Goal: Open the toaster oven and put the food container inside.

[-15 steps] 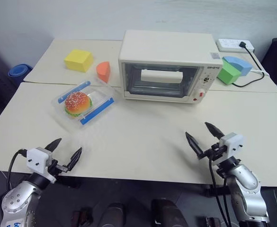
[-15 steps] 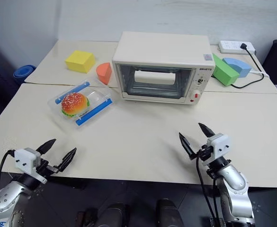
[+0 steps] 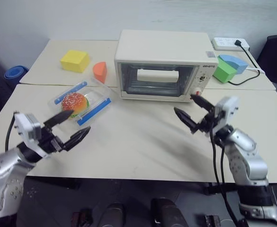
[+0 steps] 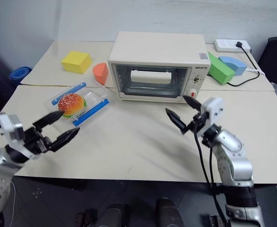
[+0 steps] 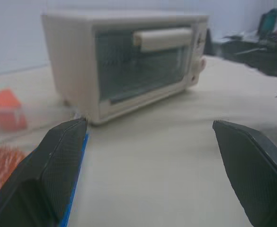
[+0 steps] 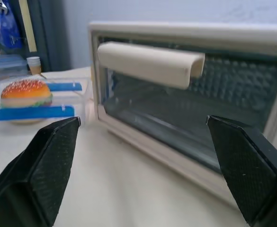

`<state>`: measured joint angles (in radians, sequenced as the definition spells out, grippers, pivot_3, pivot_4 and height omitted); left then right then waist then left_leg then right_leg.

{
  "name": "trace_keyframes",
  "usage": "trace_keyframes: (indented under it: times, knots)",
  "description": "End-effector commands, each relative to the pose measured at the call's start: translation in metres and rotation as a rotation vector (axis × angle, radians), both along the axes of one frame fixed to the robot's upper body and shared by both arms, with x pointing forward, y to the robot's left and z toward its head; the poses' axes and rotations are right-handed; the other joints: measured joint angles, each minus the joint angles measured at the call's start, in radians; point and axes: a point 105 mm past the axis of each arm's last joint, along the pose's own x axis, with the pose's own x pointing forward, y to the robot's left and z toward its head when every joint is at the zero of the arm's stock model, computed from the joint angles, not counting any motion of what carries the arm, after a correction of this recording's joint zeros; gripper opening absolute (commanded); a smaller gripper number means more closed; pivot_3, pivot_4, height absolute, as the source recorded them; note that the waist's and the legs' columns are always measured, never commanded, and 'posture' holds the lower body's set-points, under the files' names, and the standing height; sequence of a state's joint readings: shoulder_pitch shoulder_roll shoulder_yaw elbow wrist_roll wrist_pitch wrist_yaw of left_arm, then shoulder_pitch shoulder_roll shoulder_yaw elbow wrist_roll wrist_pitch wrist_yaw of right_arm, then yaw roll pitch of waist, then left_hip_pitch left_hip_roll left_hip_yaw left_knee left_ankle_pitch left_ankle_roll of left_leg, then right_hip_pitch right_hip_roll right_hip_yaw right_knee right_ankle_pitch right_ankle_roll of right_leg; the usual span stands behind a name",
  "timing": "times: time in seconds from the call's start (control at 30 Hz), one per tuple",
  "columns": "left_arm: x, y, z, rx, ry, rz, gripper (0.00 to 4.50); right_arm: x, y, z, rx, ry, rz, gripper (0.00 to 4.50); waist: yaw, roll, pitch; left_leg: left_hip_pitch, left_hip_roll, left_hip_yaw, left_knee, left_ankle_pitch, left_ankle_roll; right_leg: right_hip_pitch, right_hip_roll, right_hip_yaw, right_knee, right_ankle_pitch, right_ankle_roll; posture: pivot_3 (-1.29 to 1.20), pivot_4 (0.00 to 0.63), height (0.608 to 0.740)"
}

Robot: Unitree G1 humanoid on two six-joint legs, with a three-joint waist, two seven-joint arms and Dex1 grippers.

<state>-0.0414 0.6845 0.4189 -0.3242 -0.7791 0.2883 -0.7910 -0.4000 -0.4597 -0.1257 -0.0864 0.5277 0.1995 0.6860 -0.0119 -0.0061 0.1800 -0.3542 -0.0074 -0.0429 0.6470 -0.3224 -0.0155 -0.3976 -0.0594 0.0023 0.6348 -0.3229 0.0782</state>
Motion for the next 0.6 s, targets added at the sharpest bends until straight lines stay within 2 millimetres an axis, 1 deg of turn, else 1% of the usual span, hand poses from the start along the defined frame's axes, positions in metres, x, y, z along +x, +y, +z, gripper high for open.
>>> trace_keyframes:
  times: [0.03,0.13,0.17,0.2,0.23,0.4,0.53,0.6]
  knots:
    - [0.006,-0.004,0.008,0.000,-0.016,-0.037,4.50,0.011,0.000,0.007,-0.017,0.010,0.009,4.45,0.000,0.000,0.000,0.000,0.000,0.000,0.000,0.000,0.000,0.000,0.000,0.000,0.000,0.000,0.000,0.00,0.150,0.740]
    - [0.011,-0.007,0.009,-0.008,-0.012,-0.047,4.50,0.017,0.008,0.013,-0.024,0.004,0.049,4.45,-0.002,0.000,0.000,-0.005,-0.001,0.001,0.001,0.002,-0.004,-0.006,0.000,0.000,0.000,0.000,0.000,0.00,0.150,0.740]
    - [0.011,-0.009,0.008,-0.028,0.019,-0.064,4.50,0.020,0.011,0.014,-0.030,0.000,0.059,4.45,-0.005,0.000,0.000,-0.008,-0.001,0.002,0.001,0.002,-0.004,-0.009,0.000,0.002,0.002,0.000,0.000,0.00,0.150,0.740]
    - [0.011,-0.011,0.006,-0.038,0.051,-0.078,4.50,0.022,0.013,0.016,-0.034,-0.005,0.065,4.45,-0.009,0.000,0.000,-0.012,-0.001,0.003,0.002,0.002,-0.004,-0.013,0.000,0.002,0.003,0.000,0.000,0.00,0.150,0.740]
    - [0.012,-0.013,0.005,-0.029,0.046,-0.072,4.50,0.024,0.016,0.019,-0.029,-0.009,0.077,4.45,-0.014,0.000,0.000,-0.016,-0.001,0.002,0.003,0.002,-0.004,-0.016,0.000,0.001,0.006,0.000,0.001,0.00,0.150,0.740]
    - [0.017,-0.014,0.004,-0.020,0.030,-0.044,4.50,0.026,0.028,0.032,-0.038,-0.035,0.155,4.45,-0.017,0.000,0.000,-0.017,-0.001,0.003,0.004,0.003,-0.005,-0.017,0.000,0.001,0.008,0.001,0.001,0.00,0.150,0.740]
    - [0.018,-0.019,0.002,-0.016,0.038,-0.057,4.50,0.021,0.037,0.039,-0.028,-0.061,0.211,4.45,-0.016,0.000,0.000,-0.016,-0.001,0.002,0.005,0.003,-0.005,-0.017,0.000,0.001,0.007,0.001,0.001,0.00,0.150,0.740]
    - [0.018,-0.021,0.002,-0.020,0.039,-0.064,4.50,0.016,0.041,0.039,-0.022,-0.063,0.237,4.45,-0.015,0.000,0.000,-0.016,-0.001,0.002,0.005,0.003,-0.005,-0.017,0.000,0.001,0.007,0.001,0.001,0.00,0.150,0.740]
